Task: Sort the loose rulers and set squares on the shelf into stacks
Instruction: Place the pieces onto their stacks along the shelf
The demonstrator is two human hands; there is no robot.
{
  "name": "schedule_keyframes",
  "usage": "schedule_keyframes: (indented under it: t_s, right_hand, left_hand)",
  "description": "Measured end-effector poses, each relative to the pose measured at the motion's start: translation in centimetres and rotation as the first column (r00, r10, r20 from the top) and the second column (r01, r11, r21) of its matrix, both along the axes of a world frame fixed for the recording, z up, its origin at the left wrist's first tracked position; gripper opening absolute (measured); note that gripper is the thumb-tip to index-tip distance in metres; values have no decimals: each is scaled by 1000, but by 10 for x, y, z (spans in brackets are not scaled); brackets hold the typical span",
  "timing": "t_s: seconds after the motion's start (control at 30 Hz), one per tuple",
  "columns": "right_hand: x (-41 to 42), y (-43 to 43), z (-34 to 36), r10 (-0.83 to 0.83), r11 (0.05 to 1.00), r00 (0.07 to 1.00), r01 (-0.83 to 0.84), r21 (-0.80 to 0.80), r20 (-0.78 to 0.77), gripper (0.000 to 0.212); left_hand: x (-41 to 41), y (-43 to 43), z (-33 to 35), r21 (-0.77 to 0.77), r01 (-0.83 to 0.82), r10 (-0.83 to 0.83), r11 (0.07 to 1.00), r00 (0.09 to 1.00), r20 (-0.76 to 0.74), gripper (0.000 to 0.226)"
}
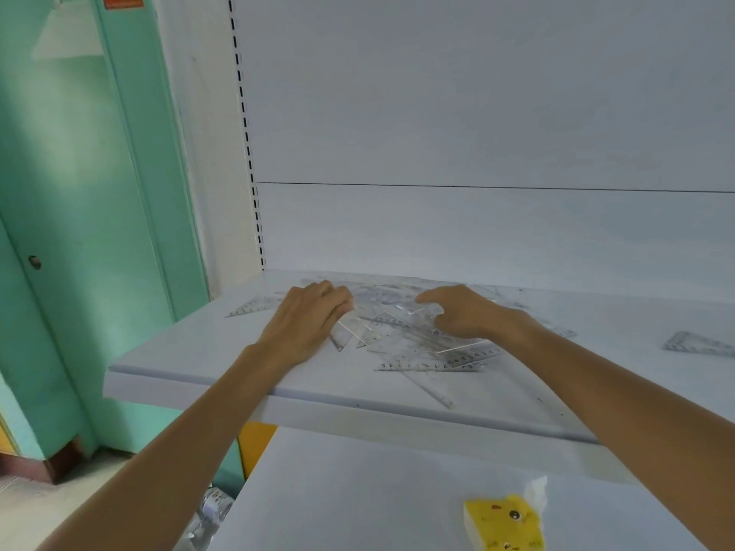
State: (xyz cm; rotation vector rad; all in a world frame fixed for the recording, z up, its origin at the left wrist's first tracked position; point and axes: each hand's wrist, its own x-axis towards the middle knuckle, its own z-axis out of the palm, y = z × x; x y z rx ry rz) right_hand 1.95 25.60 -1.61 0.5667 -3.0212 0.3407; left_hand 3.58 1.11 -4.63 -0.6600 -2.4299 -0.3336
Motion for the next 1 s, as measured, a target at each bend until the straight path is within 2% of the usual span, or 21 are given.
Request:
schedule_keyframes:
  t_s: [0.07,0.2,0.3,0.37,0.43,0.53,0.63,0.7,0.77,0.87,0.93,1.0]
  right_hand:
    - [-1,5,-2,2,1000,1000,-2,-25,10,47]
    - [2,11,-5,7,993,999,-13,-114,-52,39]
    - [2,12,-6,34,999,999,-35,-31,-19,43]
    - [0,12,-3,44,998,999,-43,40,-26,44]
    - [-3,13,-1,39,997,996,-33,74,-78,44]
    - [-5,15,-4,35,995,981,-17,95,-189,41]
    - [-4,13,-10,95,984,938,-36,177,-334,34]
    - [-3,9,-11,146,978,875,-58,199,-462,32]
    - [0,1,-9,139,990,805,-98,102,-577,27]
    - [14,-17,7,132,962,706,-259,-80,-696,19]
    - [24,-25,20,151,926,686,-351,-142,-712,18]
    - [29,-27,30,153,911,695,-376,-173,-702,27]
  left_hand:
    - [0,1,1,-31,-12,12,999,1000,-12,27]
    - [0,3,1,17,-48,48,999,999,14,35]
    - [0,0,-1,33,-80,79,996,996,31,43]
    - [-2,0,-1,-17,-94,95,995,994,60,53]
    - [-4,1,-1,-65,-122,127,990,988,90,60]
    - [-4,2,-1,-34,-143,146,989,985,95,58]
    - [0,2,2,-13,-115,115,993,993,9,48]
    - [2,3,3,-38,-120,118,992,992,-49,43]
    - [3,2,3,-10,-119,118,993,992,-50,41]
    - [3,2,3,44,-121,122,992,992,-28,42]
    - [2,1,3,74,-121,123,990,992,-13,46]
    - [0,0,4,77,-140,140,987,990,8,49]
